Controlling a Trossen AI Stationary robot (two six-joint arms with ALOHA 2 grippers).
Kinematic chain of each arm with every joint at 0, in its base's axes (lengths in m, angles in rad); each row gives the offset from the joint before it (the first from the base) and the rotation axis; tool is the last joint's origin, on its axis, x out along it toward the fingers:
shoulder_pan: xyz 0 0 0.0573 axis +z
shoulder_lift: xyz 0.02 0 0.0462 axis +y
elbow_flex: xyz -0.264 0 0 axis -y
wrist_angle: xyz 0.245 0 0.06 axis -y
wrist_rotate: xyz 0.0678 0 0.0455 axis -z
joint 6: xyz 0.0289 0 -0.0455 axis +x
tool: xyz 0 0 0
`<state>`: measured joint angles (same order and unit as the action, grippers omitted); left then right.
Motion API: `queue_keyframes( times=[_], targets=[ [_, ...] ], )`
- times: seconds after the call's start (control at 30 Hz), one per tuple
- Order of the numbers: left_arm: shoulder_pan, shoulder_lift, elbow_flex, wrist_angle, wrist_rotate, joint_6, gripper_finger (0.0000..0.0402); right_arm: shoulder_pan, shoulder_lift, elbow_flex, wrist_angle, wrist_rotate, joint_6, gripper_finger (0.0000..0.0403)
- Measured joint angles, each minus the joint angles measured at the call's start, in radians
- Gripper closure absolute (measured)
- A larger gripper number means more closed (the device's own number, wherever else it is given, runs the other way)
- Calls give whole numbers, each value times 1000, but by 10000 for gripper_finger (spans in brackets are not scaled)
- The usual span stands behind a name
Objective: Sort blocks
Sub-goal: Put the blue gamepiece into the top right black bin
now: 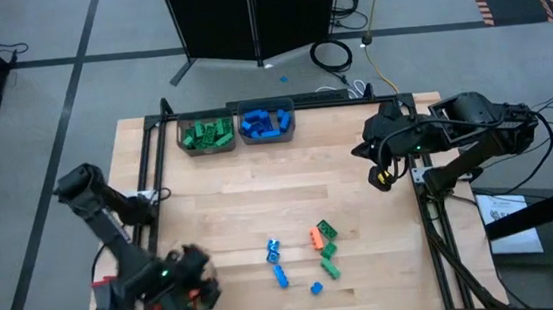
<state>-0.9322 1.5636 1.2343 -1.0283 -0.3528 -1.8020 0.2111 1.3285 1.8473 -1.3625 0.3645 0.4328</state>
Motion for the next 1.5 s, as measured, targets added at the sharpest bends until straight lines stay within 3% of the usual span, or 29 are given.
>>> queue_keyframes(
  times=[0.2, 0.37, 0.47, 0.57, 0.7, 0.9, 1.23, 1.5],
  targets=[
    [206, 33, 0, 14, -179, 360, 140, 0, 0, 0, 0, 0, 0, 403],
    [336, 80, 0, 234, -230, 615, 146, 0, 0, 0, -1, -4, 0, 403],
    [368, 124, 0, 460, -180, 853, 146, 0, 0, 0, -4, -5, 0, 403],
    [369, 176, 1, 685, -47, 1198, 146, 0, 0, 0, -14, -5, 0, 403],
    [355, 248, 1, 787, 74, 1508, 146, 0, 0, 0, -29, -5, 0, 403],
    [365, 327, 1, 745, 161, 1664, 146, 0, 0, 0, -31, -30, -3, 403],
    [441, 375, 1, 761, 176, 1869, 147, 0, 0, 0, -29, -31, 0, 403],
    [507, 375, 1, 761, 339, 1964, 147, 0, 0, 0, -27, -31, 0, 403]
  ],
)
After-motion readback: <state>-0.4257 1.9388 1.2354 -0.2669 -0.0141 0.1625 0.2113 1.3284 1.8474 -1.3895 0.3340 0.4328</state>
